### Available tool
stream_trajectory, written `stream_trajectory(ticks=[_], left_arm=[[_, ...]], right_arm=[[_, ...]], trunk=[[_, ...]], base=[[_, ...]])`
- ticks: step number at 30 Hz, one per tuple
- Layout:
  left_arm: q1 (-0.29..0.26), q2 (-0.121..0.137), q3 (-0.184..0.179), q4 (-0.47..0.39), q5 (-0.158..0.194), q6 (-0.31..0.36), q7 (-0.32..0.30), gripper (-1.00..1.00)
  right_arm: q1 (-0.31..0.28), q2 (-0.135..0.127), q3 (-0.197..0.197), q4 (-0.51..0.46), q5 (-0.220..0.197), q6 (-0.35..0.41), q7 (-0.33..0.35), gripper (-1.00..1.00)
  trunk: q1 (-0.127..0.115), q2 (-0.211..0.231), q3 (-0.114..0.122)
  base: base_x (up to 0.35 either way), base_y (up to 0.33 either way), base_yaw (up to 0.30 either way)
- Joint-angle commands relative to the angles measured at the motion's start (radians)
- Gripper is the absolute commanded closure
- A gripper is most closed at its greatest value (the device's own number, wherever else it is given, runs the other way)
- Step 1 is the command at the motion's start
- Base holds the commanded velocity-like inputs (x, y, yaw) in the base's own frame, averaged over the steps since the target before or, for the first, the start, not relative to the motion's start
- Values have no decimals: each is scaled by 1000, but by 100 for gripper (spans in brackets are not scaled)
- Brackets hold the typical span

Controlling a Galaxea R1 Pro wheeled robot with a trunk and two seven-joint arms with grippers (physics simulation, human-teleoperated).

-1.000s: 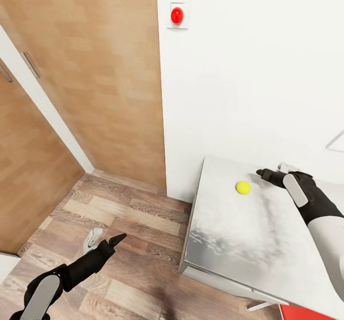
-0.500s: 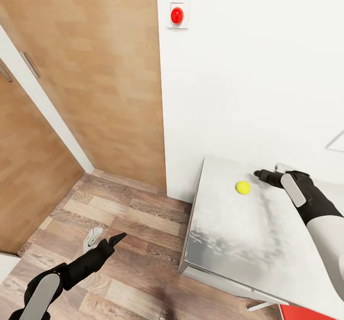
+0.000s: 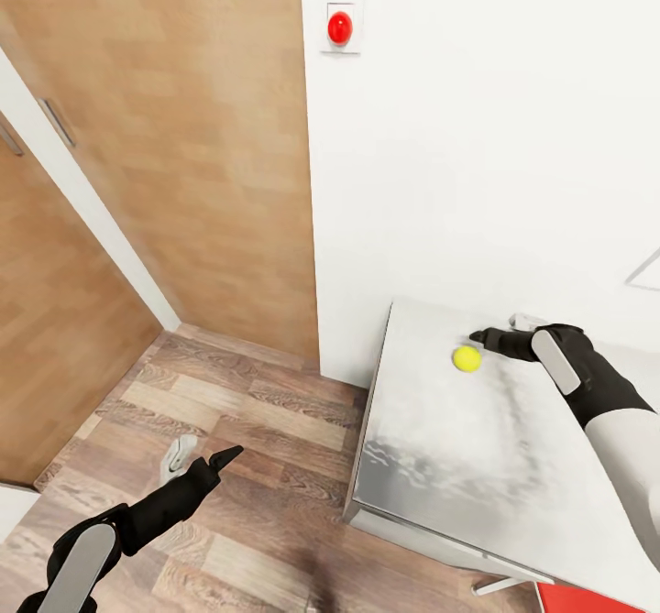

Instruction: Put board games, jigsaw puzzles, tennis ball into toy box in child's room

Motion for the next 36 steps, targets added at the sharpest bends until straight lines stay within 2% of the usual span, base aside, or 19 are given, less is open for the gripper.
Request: stream_trajectory(ticks=[1, 10, 22, 36], left_arm=[[-1, 0, 1, -1, 5, 6, 2, -100], [-1, -1, 1, -1, 4, 5, 2, -100], [-1, -1, 1, -1, 4, 5, 2, -100], [-1, -2, 1, -1, 4, 4, 2, -100]], right_arm=[[-1, -1, 13, -1, -10, 7, 4, -100], [-3, 1, 38, -1, -11, 22, 44, -100], [-3, 5, 48, -1, -11, 29, 57, -100], [-3, 10, 86, -3, -13, 33, 61, -100]], trunk=[[1, -2, -2], [1, -2, -8], [1, -2, -17], [1, -2, -30]], base=[[0, 0, 0], [0, 0, 0], [0, 0, 0], [0, 0, 0]])
